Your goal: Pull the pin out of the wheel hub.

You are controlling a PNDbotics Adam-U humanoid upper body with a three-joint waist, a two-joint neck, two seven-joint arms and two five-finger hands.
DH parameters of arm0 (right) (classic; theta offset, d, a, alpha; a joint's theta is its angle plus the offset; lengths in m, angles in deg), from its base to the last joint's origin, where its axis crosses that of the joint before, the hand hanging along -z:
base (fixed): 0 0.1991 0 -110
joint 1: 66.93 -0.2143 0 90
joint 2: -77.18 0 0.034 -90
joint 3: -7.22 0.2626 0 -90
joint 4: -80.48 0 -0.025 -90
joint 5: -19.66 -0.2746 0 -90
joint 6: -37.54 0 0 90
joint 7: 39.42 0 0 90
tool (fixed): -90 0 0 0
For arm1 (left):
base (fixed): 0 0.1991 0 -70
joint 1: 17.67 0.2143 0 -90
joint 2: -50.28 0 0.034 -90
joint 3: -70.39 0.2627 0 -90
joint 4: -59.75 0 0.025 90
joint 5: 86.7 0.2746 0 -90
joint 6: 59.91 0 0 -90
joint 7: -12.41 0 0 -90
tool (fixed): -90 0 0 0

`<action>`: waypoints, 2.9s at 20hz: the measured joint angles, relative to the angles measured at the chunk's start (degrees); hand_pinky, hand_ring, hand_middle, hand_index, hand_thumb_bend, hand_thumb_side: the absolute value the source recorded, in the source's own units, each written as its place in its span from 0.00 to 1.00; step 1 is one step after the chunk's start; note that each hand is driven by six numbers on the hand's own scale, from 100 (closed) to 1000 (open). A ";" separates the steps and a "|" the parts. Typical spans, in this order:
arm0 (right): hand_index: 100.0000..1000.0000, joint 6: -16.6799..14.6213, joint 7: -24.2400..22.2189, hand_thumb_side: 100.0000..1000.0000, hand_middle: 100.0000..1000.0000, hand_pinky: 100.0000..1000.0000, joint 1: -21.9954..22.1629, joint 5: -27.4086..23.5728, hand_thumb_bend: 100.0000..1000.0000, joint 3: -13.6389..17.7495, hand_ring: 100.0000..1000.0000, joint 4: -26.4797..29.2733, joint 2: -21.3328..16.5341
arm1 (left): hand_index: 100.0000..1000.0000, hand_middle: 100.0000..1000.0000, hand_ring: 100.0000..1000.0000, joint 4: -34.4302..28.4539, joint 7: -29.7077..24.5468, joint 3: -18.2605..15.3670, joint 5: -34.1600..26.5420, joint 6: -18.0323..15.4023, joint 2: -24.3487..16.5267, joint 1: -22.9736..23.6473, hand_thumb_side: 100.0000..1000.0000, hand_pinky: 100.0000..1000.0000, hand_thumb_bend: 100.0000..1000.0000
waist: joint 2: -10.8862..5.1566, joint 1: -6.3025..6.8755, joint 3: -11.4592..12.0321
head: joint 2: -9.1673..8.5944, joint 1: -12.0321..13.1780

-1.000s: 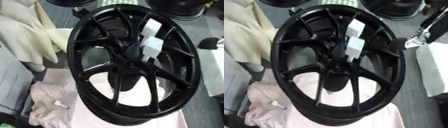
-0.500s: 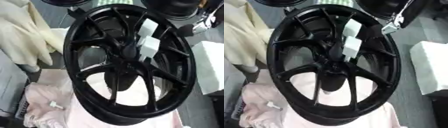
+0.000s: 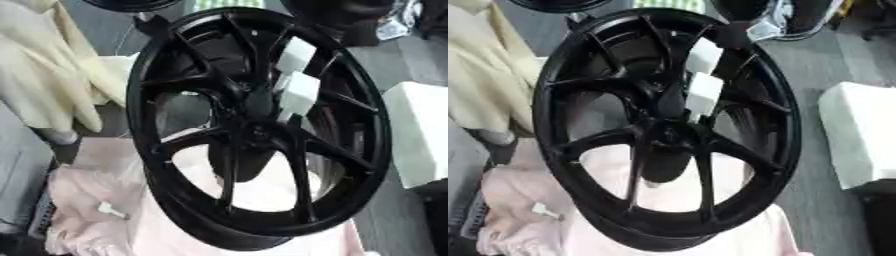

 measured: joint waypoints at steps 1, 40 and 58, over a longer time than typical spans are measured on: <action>0.79 0.28 -0.28 0.44 0.71 0.83 -0.31 -0.45 0.38 0.20 0.80 0.00 0.04 | 0.63 0.51 0.56 -0.02 0.02 0.00 0.00 -0.02 -0.06 -0.25 0.82 0.52 0.00 | 0.40 -0.32 0.42 | 0.00 -0.41; 0.80 -1.77 1.77 0.29 0.72 0.84 5.69 8.35 0.37 1.73 0.80 1.96 -2.19 | 0.62 0.50 0.55 -0.42 0.51 -0.02 0.72 -0.31 -1.76 -2.45 0.81 0.52 0.00 | 3.82 -2.02 3.26 | 0.40 -5.61; 0.81 -5.95 10.18 0.32 0.73 0.85 9.26 22.04 0.37 3.80 0.81 3.23 -5.10 | 0.62 0.50 0.55 -0.44 0.80 -0.03 0.74 -0.51 -1.98 -2.87 0.80 0.52 0.00 | 4.11 -1.86 3.65 | 0.40 -5.10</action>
